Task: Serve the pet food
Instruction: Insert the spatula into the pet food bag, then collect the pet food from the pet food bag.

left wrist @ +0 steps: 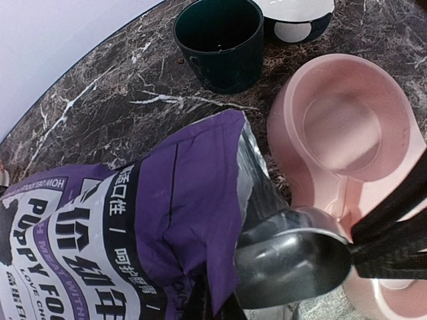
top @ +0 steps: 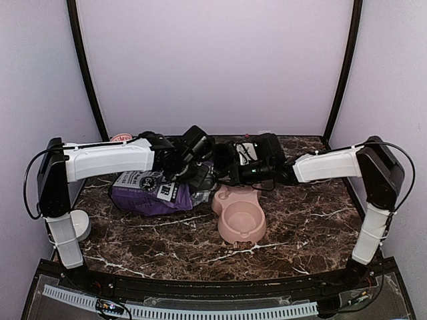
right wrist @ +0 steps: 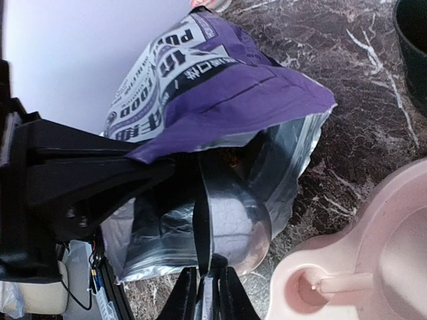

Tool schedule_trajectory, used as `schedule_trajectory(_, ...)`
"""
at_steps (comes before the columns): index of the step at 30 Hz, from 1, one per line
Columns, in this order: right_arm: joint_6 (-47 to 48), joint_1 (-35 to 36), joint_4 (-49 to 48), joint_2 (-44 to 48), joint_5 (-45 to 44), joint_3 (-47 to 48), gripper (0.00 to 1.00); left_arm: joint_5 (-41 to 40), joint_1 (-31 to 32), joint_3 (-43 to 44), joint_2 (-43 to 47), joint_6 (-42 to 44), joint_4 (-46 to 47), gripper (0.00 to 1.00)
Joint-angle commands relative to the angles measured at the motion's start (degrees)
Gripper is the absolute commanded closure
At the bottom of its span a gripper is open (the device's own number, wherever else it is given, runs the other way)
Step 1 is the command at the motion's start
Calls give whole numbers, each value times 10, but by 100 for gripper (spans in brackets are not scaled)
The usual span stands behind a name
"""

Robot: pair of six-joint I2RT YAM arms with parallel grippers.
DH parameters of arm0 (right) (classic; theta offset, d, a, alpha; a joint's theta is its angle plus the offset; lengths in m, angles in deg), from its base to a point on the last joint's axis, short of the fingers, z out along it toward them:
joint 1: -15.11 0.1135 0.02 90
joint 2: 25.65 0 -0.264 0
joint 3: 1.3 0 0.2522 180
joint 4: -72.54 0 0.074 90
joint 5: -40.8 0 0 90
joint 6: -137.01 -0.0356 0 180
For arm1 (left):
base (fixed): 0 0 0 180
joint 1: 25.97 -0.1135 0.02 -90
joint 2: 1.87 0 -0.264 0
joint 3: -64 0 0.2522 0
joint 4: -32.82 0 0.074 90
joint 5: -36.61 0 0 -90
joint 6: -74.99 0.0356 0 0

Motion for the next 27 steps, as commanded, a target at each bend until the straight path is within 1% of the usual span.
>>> schedule_trajectory(1, 9, 14, -28, -46, -5, 43, 100, 42, -29, -47, 69, -41, 48, 100)
schedule_trajectory(4, 7, 20, -39, -71, -14, 51, 100, 44, -38, -59, 84, -39, 65, 100)
schedule_trajectory(8, -3, 29, -55, -103, -15, 79, 100, 49, -48, -54, 87, -28, 62, 100)
schedule_trajectory(13, 14, 45, -22, -140, -57, 130, 100, 43, -59, -58, 96, -12, 61, 100)
schedule_trajectory(19, 31, 51, -5, -183, -103, 168, 100, 56, -78, -69, 107, 0, 63, 100)
schedule_trajectory(24, 74, 68, 51, -228, -144, 225, 100, 74, -89, -76, 107, 4, 69, 100)
schedule_trajectory(27, 90, 79, 74, -255, -152, 251, 100, 80, -94, -77, 105, 5, 73, 100)
